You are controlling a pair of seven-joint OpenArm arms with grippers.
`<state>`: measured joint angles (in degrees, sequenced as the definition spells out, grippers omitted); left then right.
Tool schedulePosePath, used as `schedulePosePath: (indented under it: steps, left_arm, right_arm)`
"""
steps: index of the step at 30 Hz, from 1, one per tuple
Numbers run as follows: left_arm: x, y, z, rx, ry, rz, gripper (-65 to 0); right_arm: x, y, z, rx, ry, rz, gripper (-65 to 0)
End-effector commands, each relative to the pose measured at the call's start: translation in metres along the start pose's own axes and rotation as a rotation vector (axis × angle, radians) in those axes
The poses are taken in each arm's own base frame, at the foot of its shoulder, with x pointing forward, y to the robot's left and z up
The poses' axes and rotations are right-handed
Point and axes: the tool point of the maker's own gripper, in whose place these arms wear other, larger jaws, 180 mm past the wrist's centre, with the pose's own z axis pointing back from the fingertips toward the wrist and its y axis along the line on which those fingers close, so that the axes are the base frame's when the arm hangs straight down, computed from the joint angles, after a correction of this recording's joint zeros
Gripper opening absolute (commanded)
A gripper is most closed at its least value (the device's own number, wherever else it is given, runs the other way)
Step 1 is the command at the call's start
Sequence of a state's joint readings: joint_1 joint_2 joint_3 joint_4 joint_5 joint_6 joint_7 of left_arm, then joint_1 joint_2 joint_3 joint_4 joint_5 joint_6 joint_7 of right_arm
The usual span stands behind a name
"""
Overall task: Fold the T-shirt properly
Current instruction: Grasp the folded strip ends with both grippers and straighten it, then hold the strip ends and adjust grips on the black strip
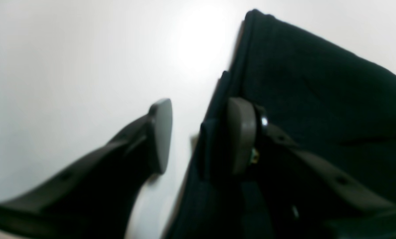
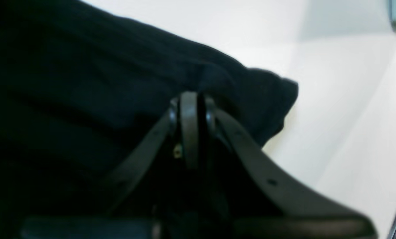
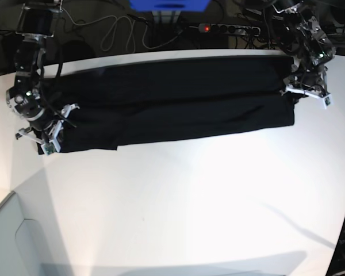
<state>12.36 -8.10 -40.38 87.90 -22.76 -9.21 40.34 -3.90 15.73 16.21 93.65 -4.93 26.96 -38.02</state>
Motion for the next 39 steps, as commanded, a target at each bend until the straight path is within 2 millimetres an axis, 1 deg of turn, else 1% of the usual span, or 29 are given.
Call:
schedulePosePath:
  steps: [1, 5, 9, 11, 13, 16, 20, 25, 29, 32, 36, 38, 39]
  left_arm:
    - [0.008, 0.002, 0.002, 0.007, -0.016, -0.008, -39.1]
    - [0.008, 0.003, 0.002, 0.007, -0.017, -0.008, -39.1]
    - [0.008, 0.003, 0.002, 0.007, -0.017, -0.007, -39.1]
    - [0.008, 0.003, 0.002, 0.007, -0.017, -0.007, -39.1]
    - [0.008, 0.003, 0.002, 0.007, -0.017, -0.007, -39.1]
    - [0.009, 0.002, 0.001, 0.006, -0.018, -0.005, -39.1]
    - [0.008, 0.002, 0.001, 0.005, -0.017, -0.004, -39.1]
    - [0.009, 0.003, 0.002, 0.007, -0.019, -0.008, -39.0]
    - [0.009, 0.003, 0.002, 0.007, -0.018, -0.008, -39.0]
    - [0.008, 0.004, 0.002, 0.009, -0.015, -0.009, -39.0]
    - [0.007, 0.004, 0.002, 0.009, -0.014, -0.009, -39.0]
    - [0.007, 0.004, 0.002, 0.009, -0.014, -0.009, -39.0]
    - [0.007, 0.004, 0.002, 0.009, -0.014, -0.009, -39.0]
  right_arm:
    - [0.01, -0.004, 0.008, -0.009, -0.039, 0.031, -64.8]
    - [0.008, 0.006, 0.025, -0.01, -0.051, 0.066, -64.8]
    - [0.006, 0.002, 0.047, -0.057, -0.072, 0.051, -64.8]
    - [0.004, -0.003, 0.062, -0.096, -0.079, 0.038, -64.9]
    - [0.001, 0.001, 0.074, -0.107, -0.082, 0.043, -64.9]
    - [-0.005, 0.013, 0.083, -0.095, -0.075, 0.048, -64.9]
    - [-0.014, 0.018, 0.084, -0.083, -0.052, 0.044, -64.9]
    - [-0.033, 0.017, 0.073, -0.066, -0.002, 0.02, -64.9]
    - [-0.043, 0.004, 0.059, -0.067, 0.031, 0.003, -64.9]
    - [-0.045, -0.002, 0.05, -0.067, 0.039, -0.014, -64.9]
    - [-0.053, -0.007, 0.047, -0.067, 0.071, -0.014, -64.6]
    - [-0.057, -0.006, 0.047, -0.063, 0.079, -0.017, -61.4]
    - [-0.058, -0.005, 0.047, -0.061, 0.083, -0.017, -58.6]
